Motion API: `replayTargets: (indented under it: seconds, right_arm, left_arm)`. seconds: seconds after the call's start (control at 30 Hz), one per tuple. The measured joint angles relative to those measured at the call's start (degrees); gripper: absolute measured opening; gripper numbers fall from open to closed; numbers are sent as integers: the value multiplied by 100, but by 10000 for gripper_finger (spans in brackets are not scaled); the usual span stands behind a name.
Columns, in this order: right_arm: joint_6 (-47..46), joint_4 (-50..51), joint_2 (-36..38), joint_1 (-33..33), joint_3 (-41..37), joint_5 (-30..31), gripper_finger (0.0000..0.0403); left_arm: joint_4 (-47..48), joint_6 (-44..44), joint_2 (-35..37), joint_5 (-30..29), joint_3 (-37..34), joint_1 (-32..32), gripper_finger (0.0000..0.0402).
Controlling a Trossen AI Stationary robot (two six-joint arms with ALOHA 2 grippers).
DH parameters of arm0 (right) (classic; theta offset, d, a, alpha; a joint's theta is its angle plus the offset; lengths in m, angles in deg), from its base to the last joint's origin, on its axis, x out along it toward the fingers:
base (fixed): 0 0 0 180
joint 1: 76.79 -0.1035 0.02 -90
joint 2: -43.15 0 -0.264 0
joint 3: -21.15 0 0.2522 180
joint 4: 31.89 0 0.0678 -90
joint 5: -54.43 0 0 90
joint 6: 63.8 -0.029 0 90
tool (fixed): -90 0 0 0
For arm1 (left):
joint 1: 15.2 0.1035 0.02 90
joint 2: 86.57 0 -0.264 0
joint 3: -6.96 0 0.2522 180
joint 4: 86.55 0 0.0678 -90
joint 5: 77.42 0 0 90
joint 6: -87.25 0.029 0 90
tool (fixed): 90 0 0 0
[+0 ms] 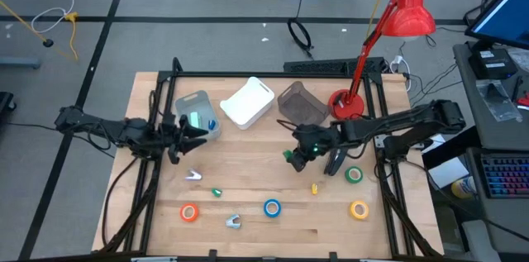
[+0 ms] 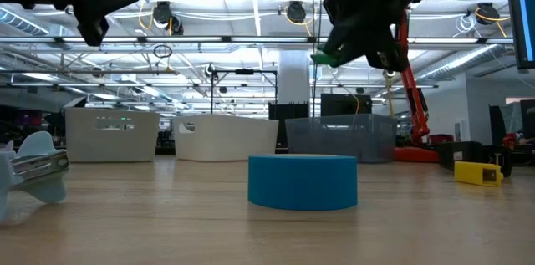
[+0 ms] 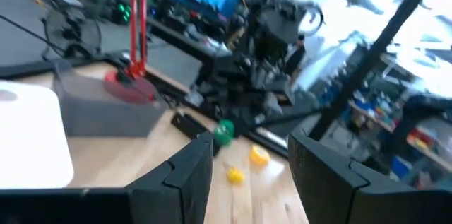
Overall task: Pick and place Stapler, Stapler remover, tape
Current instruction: Put the top green small stapler into the gray bin
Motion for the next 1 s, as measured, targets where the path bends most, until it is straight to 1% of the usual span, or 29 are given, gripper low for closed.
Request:
replayTargets:
  seconds: [0.17,0.3,0.4,0.6,0.8,0.9,1.0]
  right_arm:
    - [18,-418,-1,65,0,-4,67]
    - [17,-723,1,180,0,-4,69]
    - [18,-975,-1,256,0,-4,70]
    - [33,-1539,-1,403,0,-4,68]
    - [21,-1880,-1,491,0,0,68]
    - [20,-1915,1,509,0,0,68]
    - [20,-2008,-1,515,0,16,68]
  left_arm:
    - [-288,-31,-73,-326,0,0,186]
    - [-617,-195,-300,-363,0,0,186]
    - [-872,-262,-606,-368,0,-1,186]
    - [-1685,-561,-1395,-369,0,-1,186]
    - [-2702,-599,-2315,-443,27,4,186]
    - [-2817,-599,-2798,-513,232,29,186]
    - [-2883,-593,-3308,-458,596,102,186]
